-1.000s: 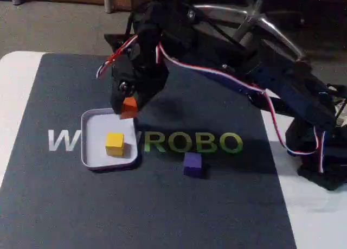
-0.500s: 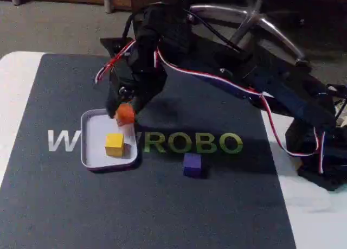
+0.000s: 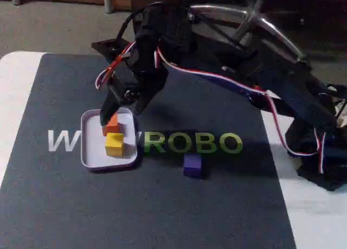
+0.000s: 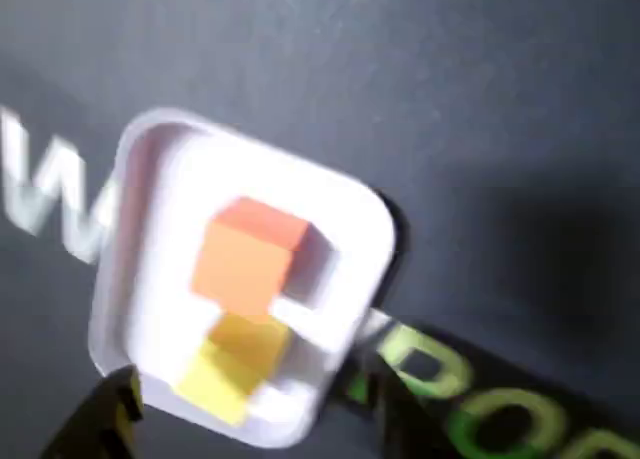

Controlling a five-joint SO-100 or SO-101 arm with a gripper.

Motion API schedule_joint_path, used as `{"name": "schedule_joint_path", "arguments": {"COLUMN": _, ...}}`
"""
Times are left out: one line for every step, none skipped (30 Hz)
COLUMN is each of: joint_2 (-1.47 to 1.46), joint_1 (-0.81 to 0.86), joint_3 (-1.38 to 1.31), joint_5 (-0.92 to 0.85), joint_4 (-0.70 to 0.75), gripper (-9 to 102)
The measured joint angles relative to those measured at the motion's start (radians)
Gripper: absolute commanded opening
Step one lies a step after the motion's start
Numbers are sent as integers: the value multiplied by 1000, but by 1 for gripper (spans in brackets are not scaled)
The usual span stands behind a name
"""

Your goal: Move blocks one by one until all three blocks are in the tray.

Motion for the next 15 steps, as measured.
{"name": "schedule_joint_path", "arguments": {"joint_2": 31, "joint_1": -8, "joint_3": 38, "joint_5": -31, "joint_4": 0, "gripper": 26}}
{"name": "schedule_joint_path", "arguments": {"joint_2": 58, "joint_1": -15, "joint_3": 74, "joint_5": -61, "joint_4": 0, "gripper": 26}}
{"name": "schedule_joint_path", "arguments": {"joint_2": 83, "joint_1": -21, "joint_3": 106, "joint_5": -91, "joint_4": 0, "gripper": 26}}
{"name": "schedule_joint_path", "arguments": {"joint_2": 110, "joint_1": -25, "joint_3": 143, "joint_5": -121, "joint_4": 0, "gripper": 25}}
{"name": "schedule_joint_path", "arguments": {"joint_2": 141, "joint_1": -28, "joint_3": 181, "joint_5": -152, "joint_4": 0, "gripper": 25}}
{"name": "schedule_joint_path", "arguments": {"joint_2": 169, "joint_1": -29, "joint_3": 222, "joint_5": -172, "joint_4": -2, "gripper": 25}}
{"name": "schedule_joint_path", "arguments": {"joint_2": 198, "joint_1": -31, "joint_3": 265, "joint_5": -198, "joint_4": -2, "gripper": 25}}
{"name": "schedule_joint_path", "arguments": {"joint_2": 229, "joint_1": -32, "joint_3": 307, "joint_5": -222, "joint_4": -2, "gripper": 25}}
{"name": "schedule_joint_path", "arguments": {"joint_2": 261, "joint_1": -32, "joint_3": 354, "joint_5": -255, "joint_4": -6, "gripper": 25}}
{"name": "schedule_joint_path", "arguments": {"joint_2": 298, "joint_1": -32, "joint_3": 405, "joint_5": -288, "joint_4": -8, "gripper": 25}}
{"name": "schedule_joint_path", "arguments": {"joint_2": 337, "joint_1": -34, "joint_3": 460, "joint_5": -325, "joint_4": -6, "gripper": 25}}
{"name": "schedule_joint_path", "arguments": {"joint_2": 379, "joint_1": -34, "joint_3": 522, "joint_5": -364, "joint_4": -6, "gripper": 25}}
{"name": "schedule_joint_path", "arguments": {"joint_2": 428, "joint_1": -37, "joint_3": 583, "joint_5": -402, "joint_4": -5, "gripper": 25}}
{"name": "schedule_joint_path", "arguments": {"joint_2": 477, "joint_1": -40, "joint_3": 649, "joint_5": -442, "joint_4": -5, "gripper": 25}}
{"name": "schedule_joint_path", "arguments": {"joint_2": 529, "joint_1": -41, "joint_3": 713, "joint_5": -483, "joint_4": -5, "gripper": 25}}
